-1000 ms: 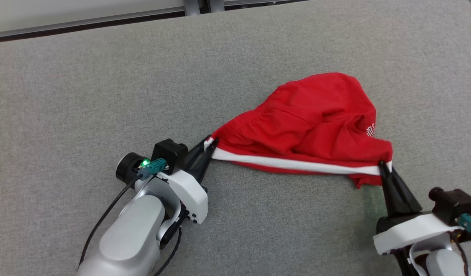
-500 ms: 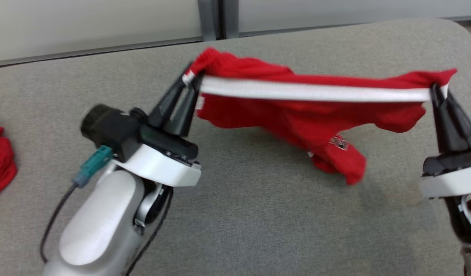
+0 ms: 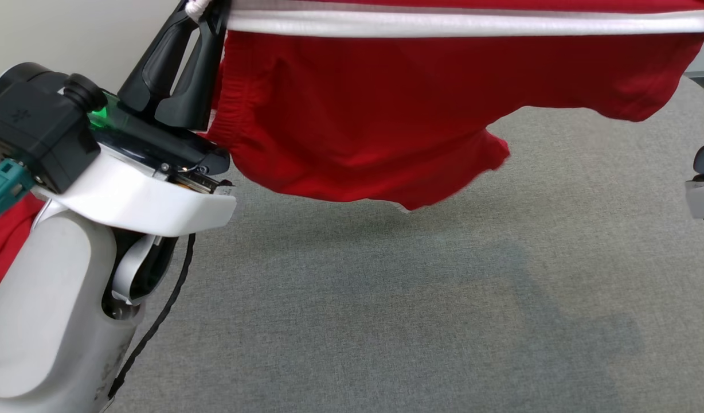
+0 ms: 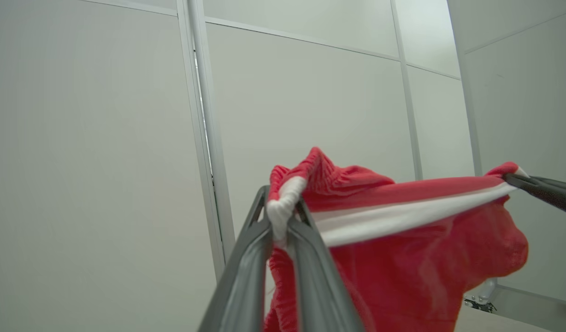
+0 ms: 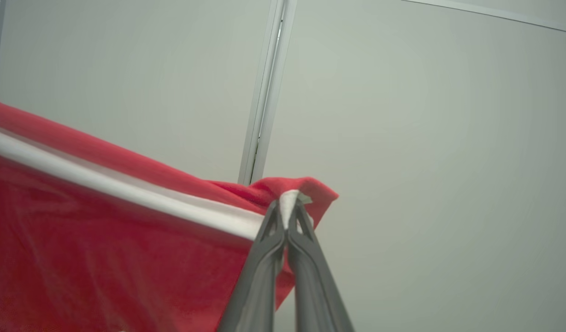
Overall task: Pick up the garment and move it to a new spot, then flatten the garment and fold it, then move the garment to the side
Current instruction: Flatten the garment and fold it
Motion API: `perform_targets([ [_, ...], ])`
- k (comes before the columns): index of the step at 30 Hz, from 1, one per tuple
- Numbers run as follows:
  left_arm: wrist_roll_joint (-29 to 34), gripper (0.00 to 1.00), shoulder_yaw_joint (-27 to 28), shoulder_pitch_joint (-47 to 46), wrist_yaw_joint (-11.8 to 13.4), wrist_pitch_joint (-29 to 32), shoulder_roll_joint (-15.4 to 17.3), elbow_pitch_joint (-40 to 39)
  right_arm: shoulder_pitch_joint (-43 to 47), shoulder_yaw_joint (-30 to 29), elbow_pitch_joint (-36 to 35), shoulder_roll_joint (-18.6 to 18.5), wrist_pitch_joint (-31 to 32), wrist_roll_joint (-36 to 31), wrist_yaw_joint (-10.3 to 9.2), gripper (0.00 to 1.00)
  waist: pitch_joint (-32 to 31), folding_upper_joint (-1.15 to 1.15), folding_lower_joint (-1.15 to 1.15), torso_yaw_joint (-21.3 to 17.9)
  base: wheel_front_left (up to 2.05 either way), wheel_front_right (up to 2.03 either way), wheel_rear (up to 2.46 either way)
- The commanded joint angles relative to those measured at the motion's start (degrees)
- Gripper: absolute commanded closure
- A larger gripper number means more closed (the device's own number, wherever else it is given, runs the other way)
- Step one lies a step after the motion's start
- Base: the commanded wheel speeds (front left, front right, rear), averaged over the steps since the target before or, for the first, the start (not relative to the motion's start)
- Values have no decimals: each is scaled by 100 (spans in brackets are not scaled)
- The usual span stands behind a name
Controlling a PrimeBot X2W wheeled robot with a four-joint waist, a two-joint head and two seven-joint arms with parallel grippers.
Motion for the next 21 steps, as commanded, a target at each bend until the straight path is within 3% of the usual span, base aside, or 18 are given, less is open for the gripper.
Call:
perform_targets([
  [1, -69, 100, 186, -77, 125, 30, 116, 40, -30, -179, 116, -96, 43, 49, -73, 100, 12, 0, 0, 10, 0, 0, 0],
  [11, -514, 100, 339, -845, -144, 91, -58, 780, -871, -229, 575, -49, 133, 354, -87, 100, 697, 0, 0, 39, 0, 0, 0],
  [17, -514, 100, 422, -2247, -393, -272, -372, 2276, -2388, 84, 1590, 18, -73, 486, -87, 100, 1424, 0, 0, 21, 0, 0, 0],
  [20, -437, 100, 435, -2856, -506, -618, -530, 3197, -3100, 294, 2260, 140, -322, 494, -88, 100, 1663, 0, 0, 0, 0, 0, 0],
  [21, -414, 100, 402, -3134, -595, -857, -643, 3824, -3443, 456, 2763, 295, -524, 481, -88, 100, 1768, 0, 0, -13, 0, 0, 0],
])
